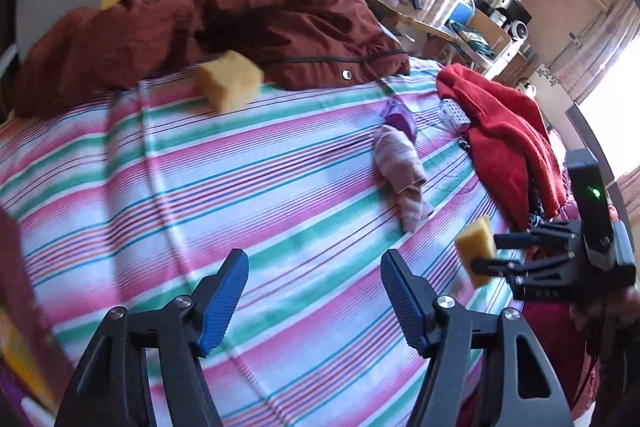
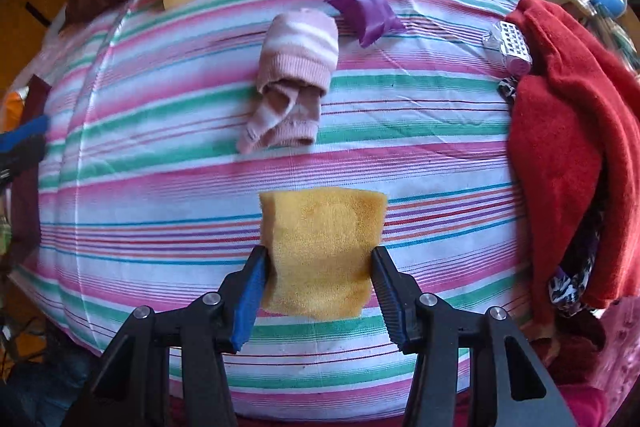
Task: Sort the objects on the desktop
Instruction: 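Grasp the pink sock with the left gripper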
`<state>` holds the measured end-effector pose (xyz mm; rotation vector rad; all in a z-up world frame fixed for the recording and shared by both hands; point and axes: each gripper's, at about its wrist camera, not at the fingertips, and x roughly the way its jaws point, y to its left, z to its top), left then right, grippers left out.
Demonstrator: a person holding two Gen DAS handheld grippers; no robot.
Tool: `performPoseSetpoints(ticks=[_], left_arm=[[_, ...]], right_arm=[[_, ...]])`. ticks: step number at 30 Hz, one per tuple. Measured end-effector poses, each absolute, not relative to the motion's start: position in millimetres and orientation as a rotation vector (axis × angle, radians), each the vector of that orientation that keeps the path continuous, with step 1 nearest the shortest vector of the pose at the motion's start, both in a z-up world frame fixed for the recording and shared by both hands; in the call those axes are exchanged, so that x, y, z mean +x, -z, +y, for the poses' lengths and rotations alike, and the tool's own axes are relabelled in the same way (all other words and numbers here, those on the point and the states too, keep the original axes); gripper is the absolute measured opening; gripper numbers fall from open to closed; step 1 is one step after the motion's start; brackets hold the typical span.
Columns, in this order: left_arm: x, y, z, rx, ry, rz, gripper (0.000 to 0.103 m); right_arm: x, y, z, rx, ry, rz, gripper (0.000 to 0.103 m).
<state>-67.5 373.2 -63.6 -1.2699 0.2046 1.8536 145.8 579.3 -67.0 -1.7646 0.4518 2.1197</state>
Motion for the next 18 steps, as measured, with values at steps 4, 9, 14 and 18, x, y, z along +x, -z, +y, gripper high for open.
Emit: performPoseSetpoints(ticks=[4, 9, 14, 18], left_arm=[[-73, 71, 408, -1.281, -1.793, 0.192, 0.069], [-80, 78, 455, -1.282, -1.733, 0.185, 0.069], [-86, 88, 496, -1.299, -1.685, 0.152, 0.069], [-83, 97, 527, -1.287, -1.677, 0.197, 0.069]], right_arm=[[152, 62, 587, -1.738, -2.117, 0.481, 0.053], [148, 64, 579, -1.739, -2.114, 0.496, 0.053], [156, 58, 576, -1.732, -2.129, 0.512, 0.054], [161, 53, 580, -1.713, -2.149, 0.542, 0.054]])
